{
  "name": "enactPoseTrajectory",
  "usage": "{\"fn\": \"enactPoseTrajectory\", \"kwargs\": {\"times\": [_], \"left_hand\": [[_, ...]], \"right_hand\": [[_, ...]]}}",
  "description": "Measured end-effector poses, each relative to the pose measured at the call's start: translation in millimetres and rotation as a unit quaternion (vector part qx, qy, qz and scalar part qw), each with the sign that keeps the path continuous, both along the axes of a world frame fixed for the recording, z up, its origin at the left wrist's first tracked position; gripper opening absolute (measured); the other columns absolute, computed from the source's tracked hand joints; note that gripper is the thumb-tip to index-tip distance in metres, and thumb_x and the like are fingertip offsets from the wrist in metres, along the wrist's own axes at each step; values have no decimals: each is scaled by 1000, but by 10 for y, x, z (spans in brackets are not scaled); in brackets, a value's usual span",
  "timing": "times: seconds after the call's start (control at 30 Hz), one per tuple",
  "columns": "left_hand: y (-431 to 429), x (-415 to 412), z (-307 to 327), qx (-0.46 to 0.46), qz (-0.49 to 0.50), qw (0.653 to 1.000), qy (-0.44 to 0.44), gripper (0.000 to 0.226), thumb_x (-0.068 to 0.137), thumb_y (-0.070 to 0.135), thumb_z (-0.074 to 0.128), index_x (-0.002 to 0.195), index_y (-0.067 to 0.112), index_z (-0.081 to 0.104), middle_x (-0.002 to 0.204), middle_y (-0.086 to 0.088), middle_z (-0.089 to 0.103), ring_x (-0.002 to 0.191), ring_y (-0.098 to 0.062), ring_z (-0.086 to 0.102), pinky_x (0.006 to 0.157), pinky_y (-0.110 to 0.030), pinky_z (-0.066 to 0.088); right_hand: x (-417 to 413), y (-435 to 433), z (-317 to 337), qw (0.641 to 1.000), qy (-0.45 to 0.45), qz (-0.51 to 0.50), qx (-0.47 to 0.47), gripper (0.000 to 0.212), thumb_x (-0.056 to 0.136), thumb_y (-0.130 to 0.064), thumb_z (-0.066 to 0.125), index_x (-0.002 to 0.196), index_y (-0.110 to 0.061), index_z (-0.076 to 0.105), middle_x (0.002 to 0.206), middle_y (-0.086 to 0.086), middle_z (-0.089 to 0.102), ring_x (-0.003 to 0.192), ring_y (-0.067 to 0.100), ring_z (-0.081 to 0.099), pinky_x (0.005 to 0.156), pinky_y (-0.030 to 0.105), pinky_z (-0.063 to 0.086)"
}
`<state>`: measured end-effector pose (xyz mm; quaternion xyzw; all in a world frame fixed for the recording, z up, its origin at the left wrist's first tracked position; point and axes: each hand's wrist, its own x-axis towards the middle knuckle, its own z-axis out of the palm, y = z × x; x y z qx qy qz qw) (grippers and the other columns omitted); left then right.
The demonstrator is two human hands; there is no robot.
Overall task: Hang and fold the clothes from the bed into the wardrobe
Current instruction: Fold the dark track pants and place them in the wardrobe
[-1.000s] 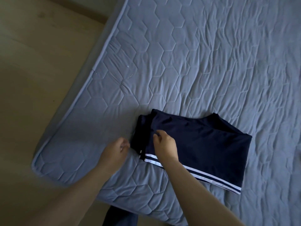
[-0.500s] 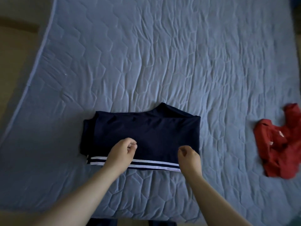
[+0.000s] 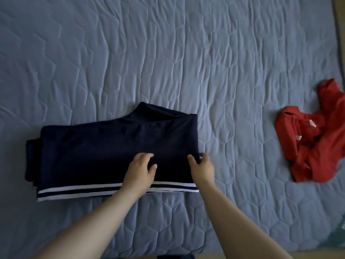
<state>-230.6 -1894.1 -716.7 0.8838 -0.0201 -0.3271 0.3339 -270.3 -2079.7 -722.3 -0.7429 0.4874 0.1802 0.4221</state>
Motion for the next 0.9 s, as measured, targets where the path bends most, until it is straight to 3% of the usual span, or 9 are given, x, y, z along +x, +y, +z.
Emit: {"fn": "enactPoseTrajectory", "kwargs": {"times": [0.1,0.17,0.23,0.4,0.57,0.7,0.83,0.9], "left_hand": [[-92,-17,-119,20,-13,1000,-6,46,96,23,52,139,11,44,143,-5,38,129,-21,40,107,-26,31],[-150,-18,-175,28,-19,999,-14,47,96,22,53,141,10,43,143,-5,37,129,-21,39,107,-26,30],[-206,-71,-189,34,-22,999,-19,48,96,23,53,141,10,43,142,-4,37,128,-21,39,107,-26,30],[-515,-253,-100,-2,-49,999,-2,48,97,25,50,143,14,40,144,0,35,129,-15,39,102,-16,26],[-812,-258,-54,-47,-25,998,15,53,97,22,51,146,14,33,148,-2,25,119,-14,49,99,-20,39],[-919,-191,-96,-37,26,997,55,62,97,22,50,151,22,19,159,-4,0,110,-14,56,98,-21,40],[-825,-98,-127,-37,9,993,114,65,98,26,48,153,24,12,161,-1,4,138,-20,35,114,-34,31],[-720,-64,-99,-49,16,994,100,63,98,26,47,152,30,14,159,1,12,137,-21,36,113,-36,33]], "right_hand": [[42,-92,-111,999,-40,-24,22,19,96,-31,55,93,-13,59,83,-6,62,75,14,59,56,9,39],[49,-145,-133,998,-64,-4,2,28,98,-30,51,75,-14,53,65,-4,55,57,11,51,45,14,36],[-15,-161,-109,998,-59,23,-26,31,99,-32,47,76,-12,50,67,1,56,59,14,51,49,25,38],[-297,-451,4,994,-41,21,-100,33,101,-28,45,71,-15,40,72,3,53,64,19,50,52,31,32],[-466,-939,117,988,-39,38,-144,27,100,-26,46,81,-7,48,79,7,57,69,23,53,56,32,35],[-486,-1028,189,984,-83,43,-152,22,100,-23,48,82,-11,47,72,1,55,63,14,51,50,25,34],[-475,-908,243,985,-125,20,-120,13,100,-26,46,92,-17,51,66,0,59,52,14,53,41,21,39],[-479,-833,291,984,-138,22,-110,11,100,-28,46,95,-20,51,64,0,59,47,10,49,40,21,38]]}}
